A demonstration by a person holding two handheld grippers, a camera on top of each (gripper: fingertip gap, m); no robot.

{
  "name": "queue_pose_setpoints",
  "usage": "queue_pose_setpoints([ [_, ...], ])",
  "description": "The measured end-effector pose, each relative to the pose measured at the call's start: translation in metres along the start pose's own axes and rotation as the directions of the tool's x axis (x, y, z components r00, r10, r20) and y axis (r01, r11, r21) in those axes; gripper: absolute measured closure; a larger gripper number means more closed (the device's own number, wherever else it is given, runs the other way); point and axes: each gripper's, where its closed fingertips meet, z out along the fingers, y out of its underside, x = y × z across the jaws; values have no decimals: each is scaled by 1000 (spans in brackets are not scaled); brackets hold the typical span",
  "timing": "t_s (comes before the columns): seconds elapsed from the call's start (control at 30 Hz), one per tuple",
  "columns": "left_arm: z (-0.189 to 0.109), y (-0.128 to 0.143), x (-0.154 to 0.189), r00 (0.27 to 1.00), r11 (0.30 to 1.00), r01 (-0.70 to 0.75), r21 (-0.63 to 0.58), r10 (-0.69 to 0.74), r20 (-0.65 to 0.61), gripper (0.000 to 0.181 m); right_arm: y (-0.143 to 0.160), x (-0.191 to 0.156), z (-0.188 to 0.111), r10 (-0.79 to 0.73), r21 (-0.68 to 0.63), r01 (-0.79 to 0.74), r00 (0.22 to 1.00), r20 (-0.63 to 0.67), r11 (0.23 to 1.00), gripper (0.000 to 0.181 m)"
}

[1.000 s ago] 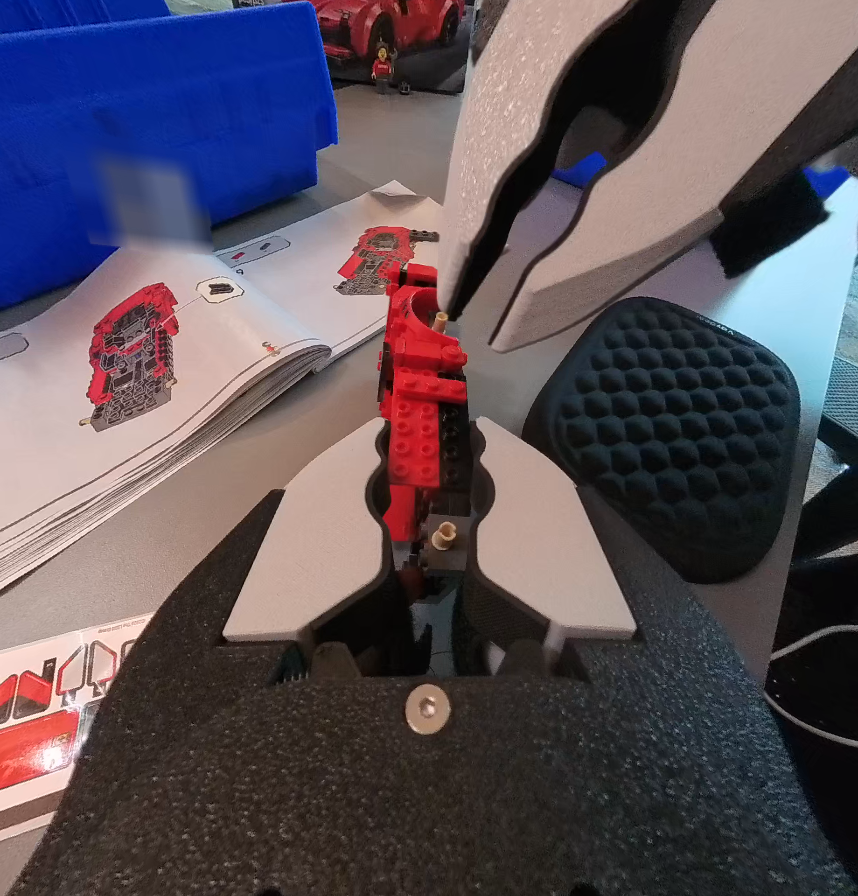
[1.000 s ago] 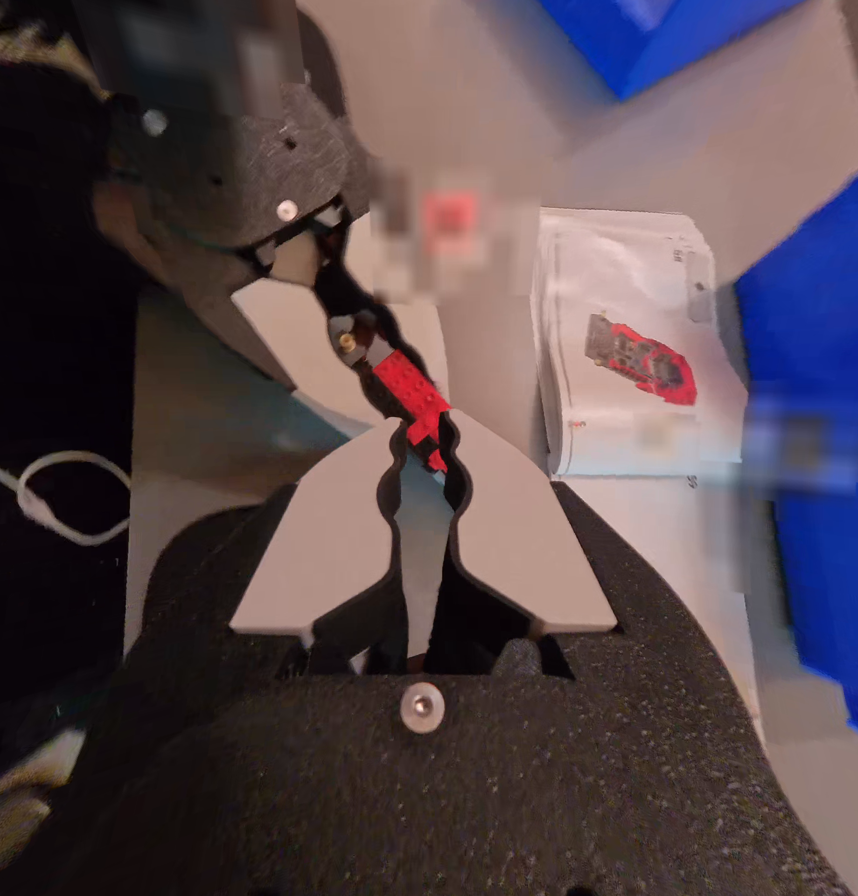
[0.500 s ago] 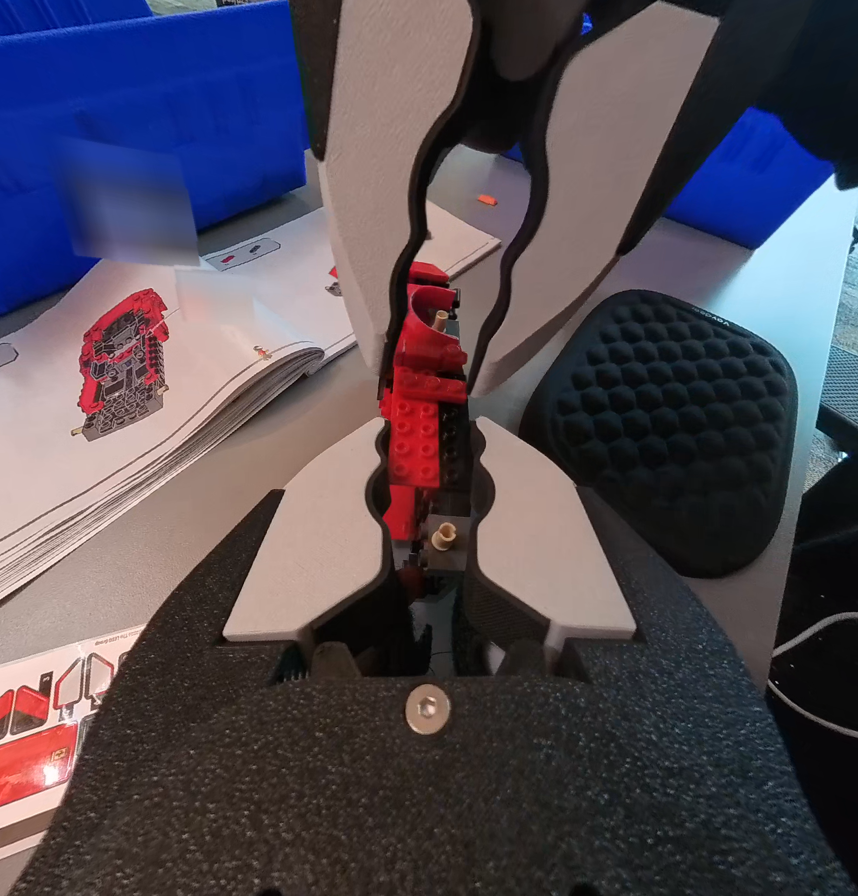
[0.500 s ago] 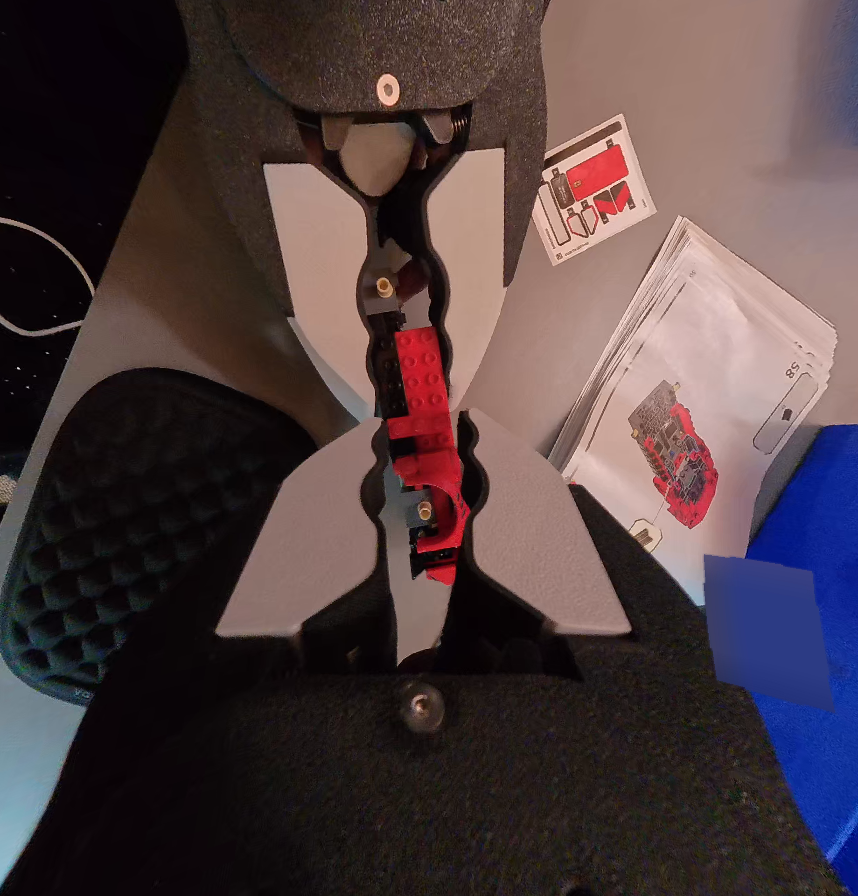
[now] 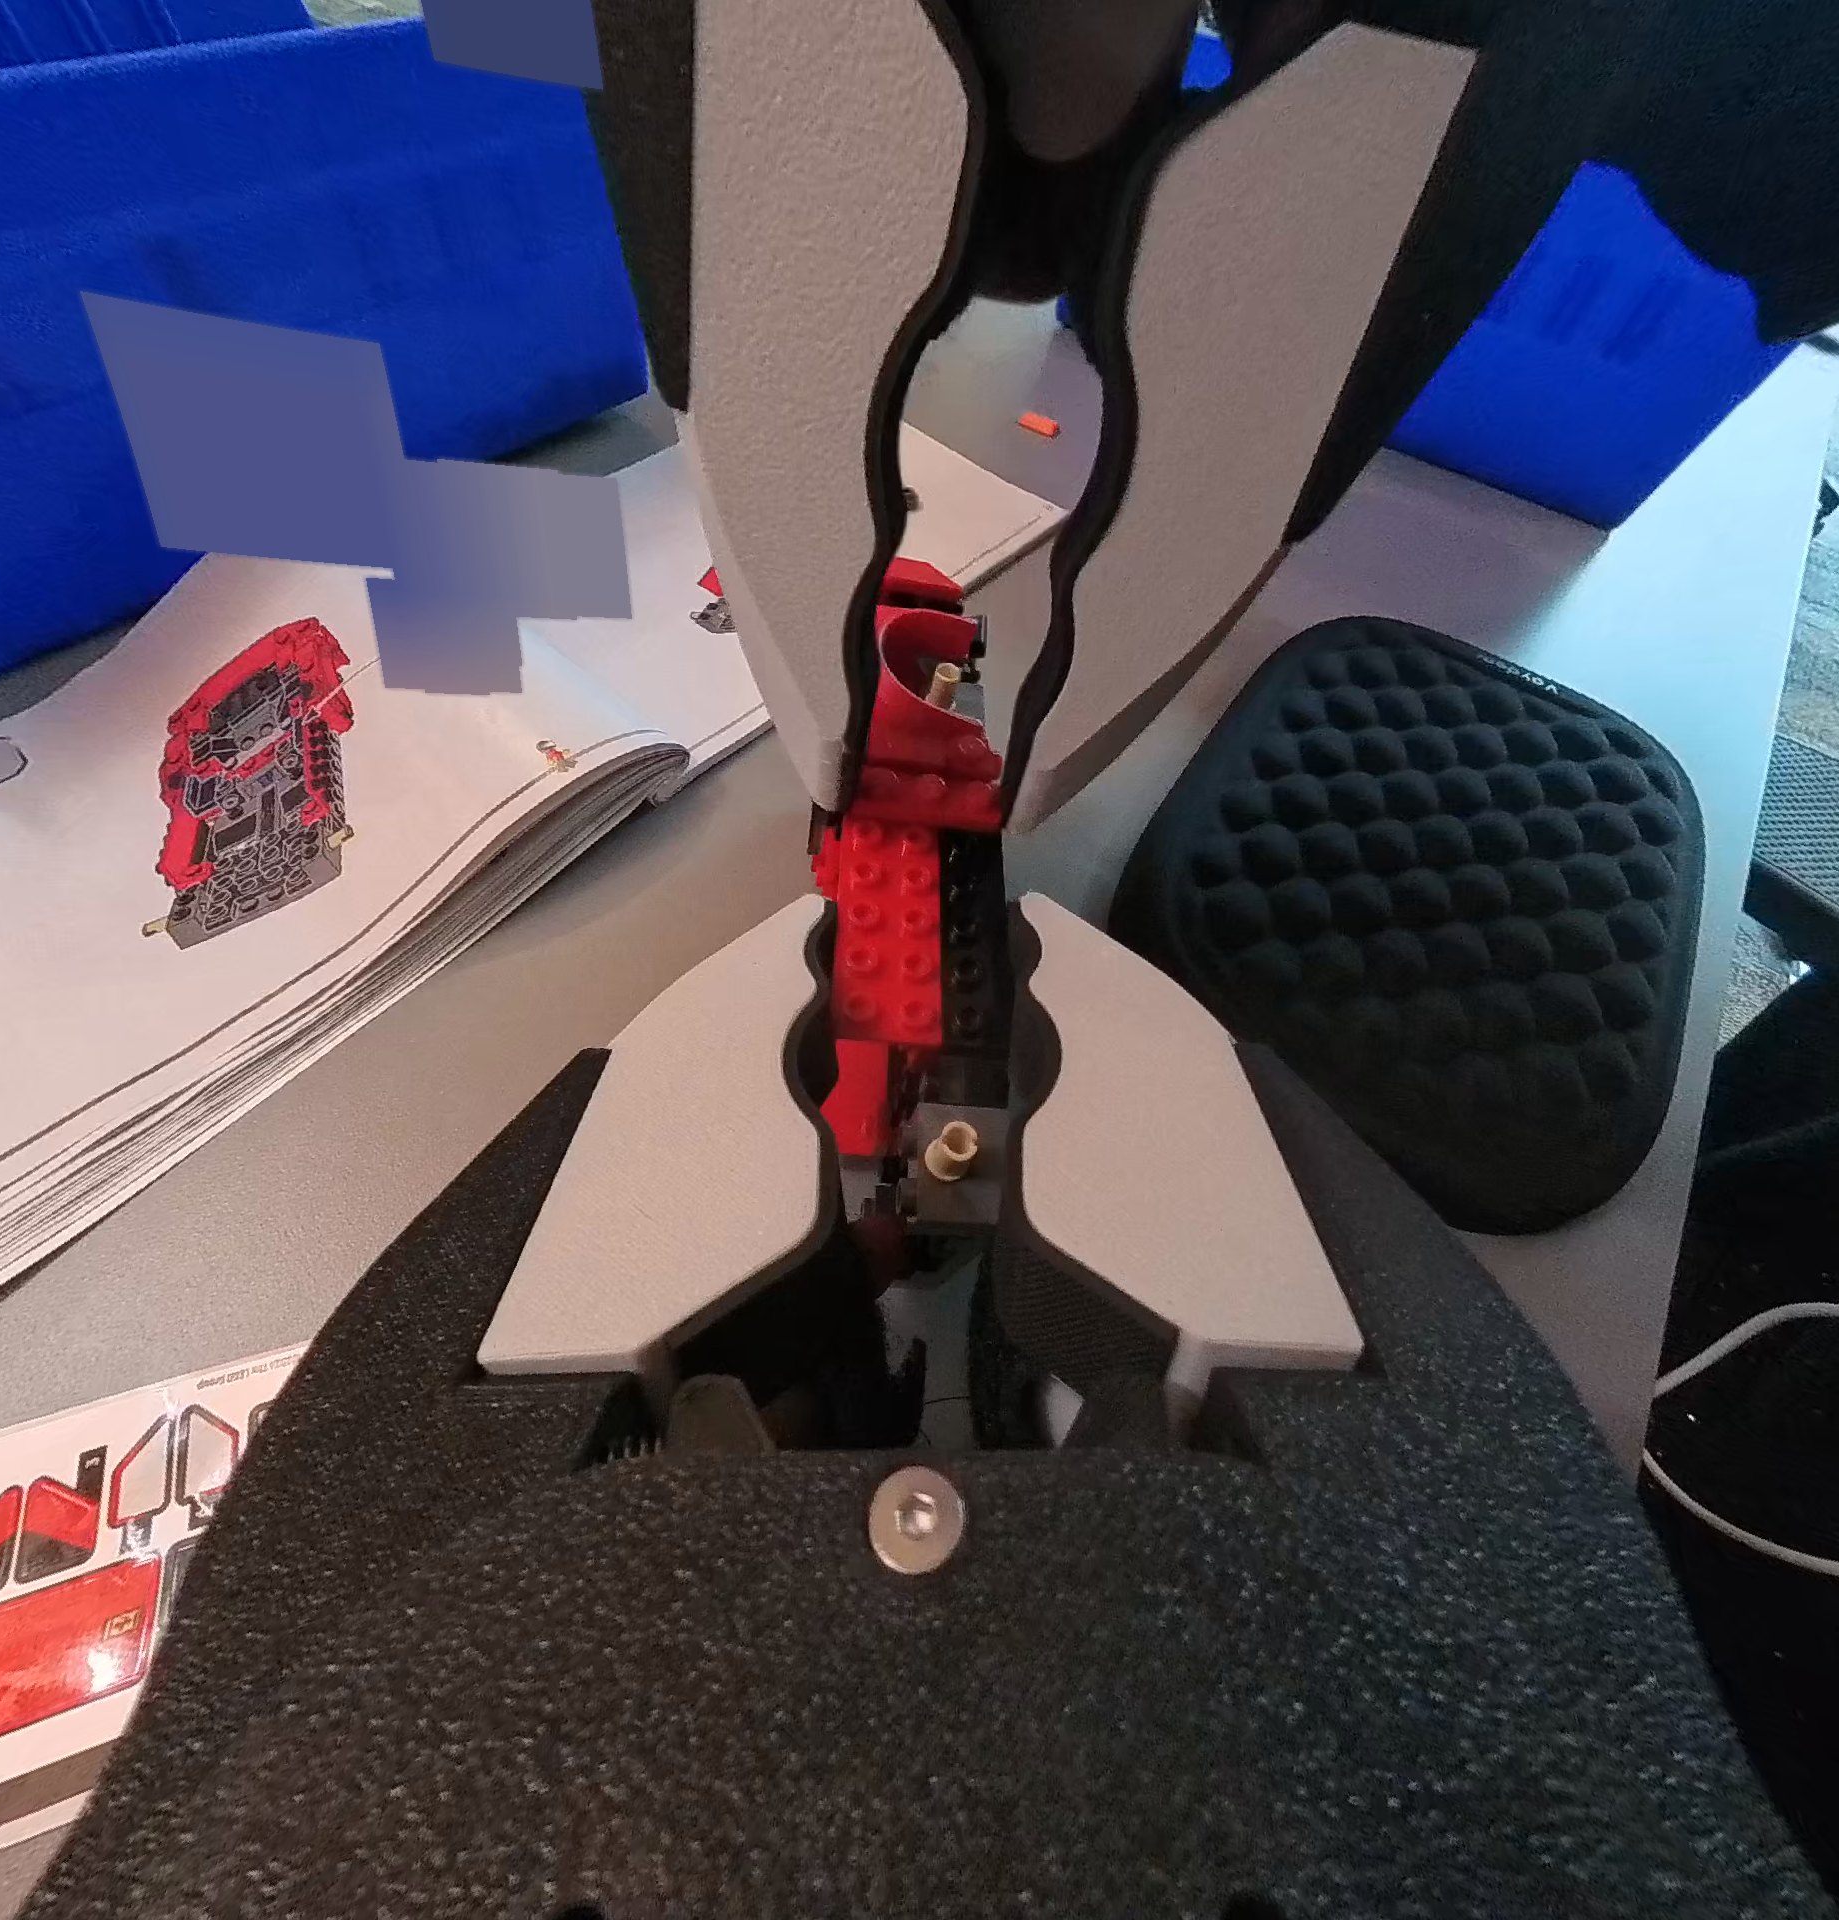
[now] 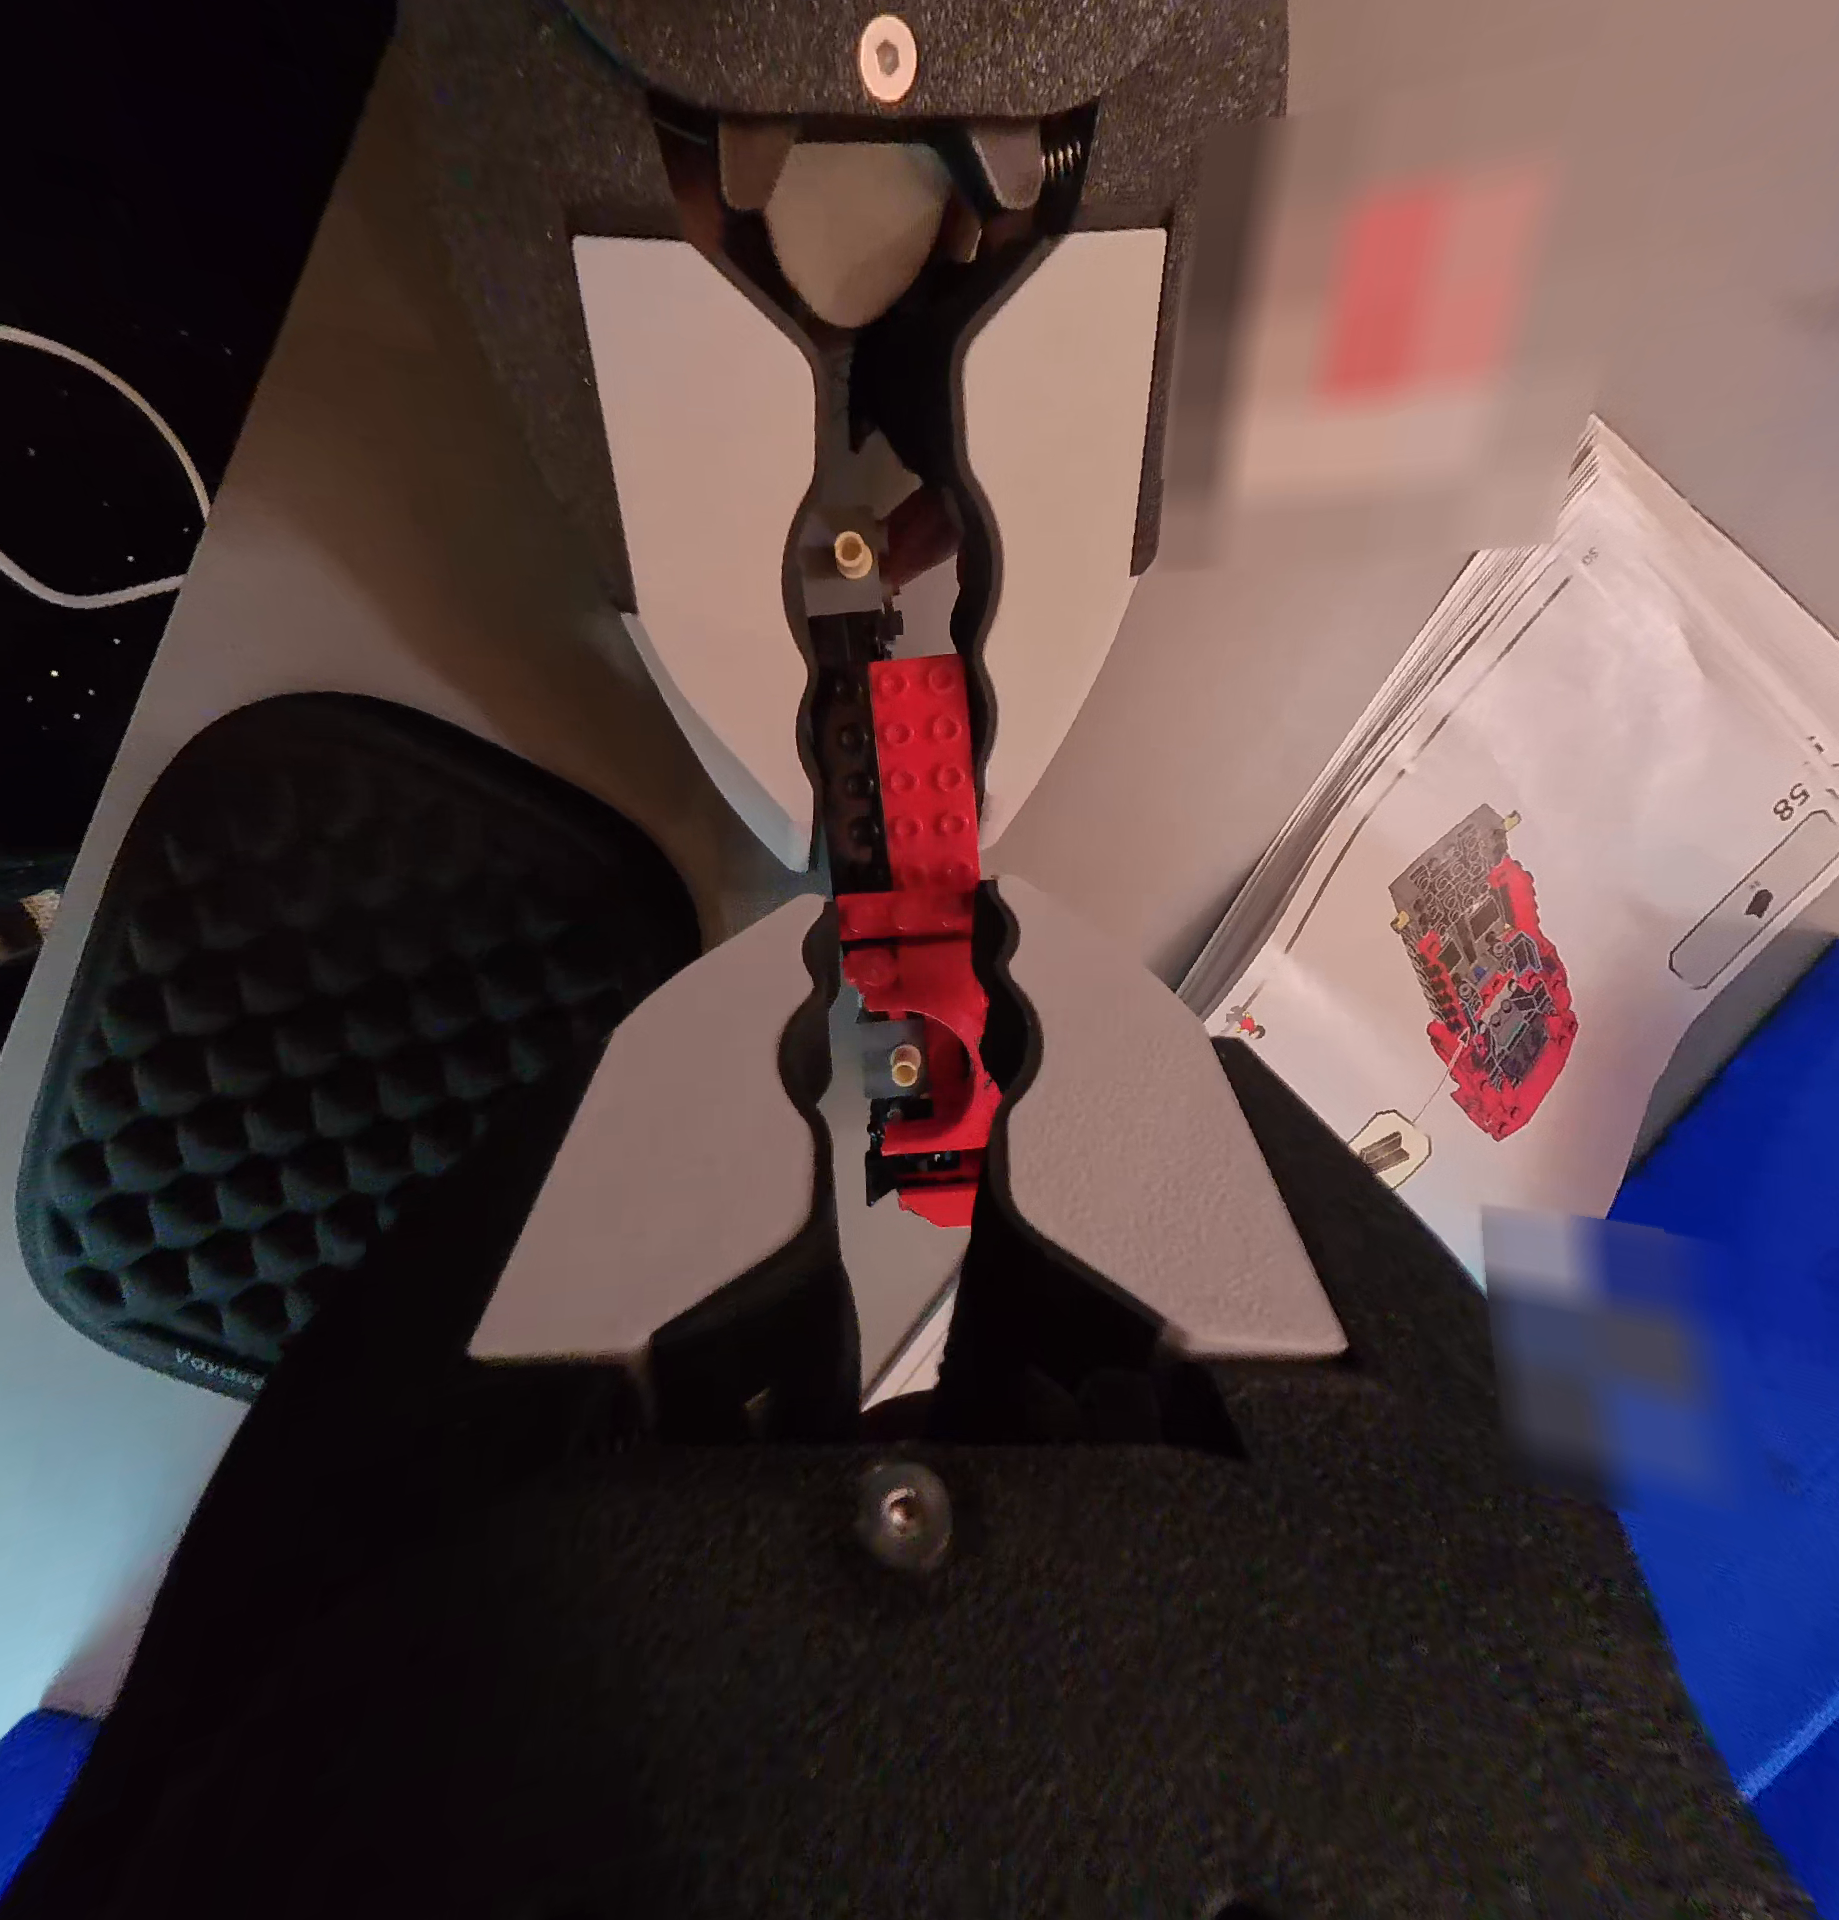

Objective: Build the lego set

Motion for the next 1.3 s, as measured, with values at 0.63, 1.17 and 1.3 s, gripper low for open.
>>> queue_pose_setpoints([
  [0.63,0,0,0,1000,1000,3,1,-3,-3,152,0,2,1,8,-13,-7,1000,12,1000,155],
  [1.17,0,0,0,1000,1000,4,1,-4,-2,152,1,-1,-2,62,13,-63,998,18,998,152],
  [1.3,0,0,0,1000,1000,6,1,-6,-2,152,-2,2,-6,69,36,-69,998,-7,997,152],
])
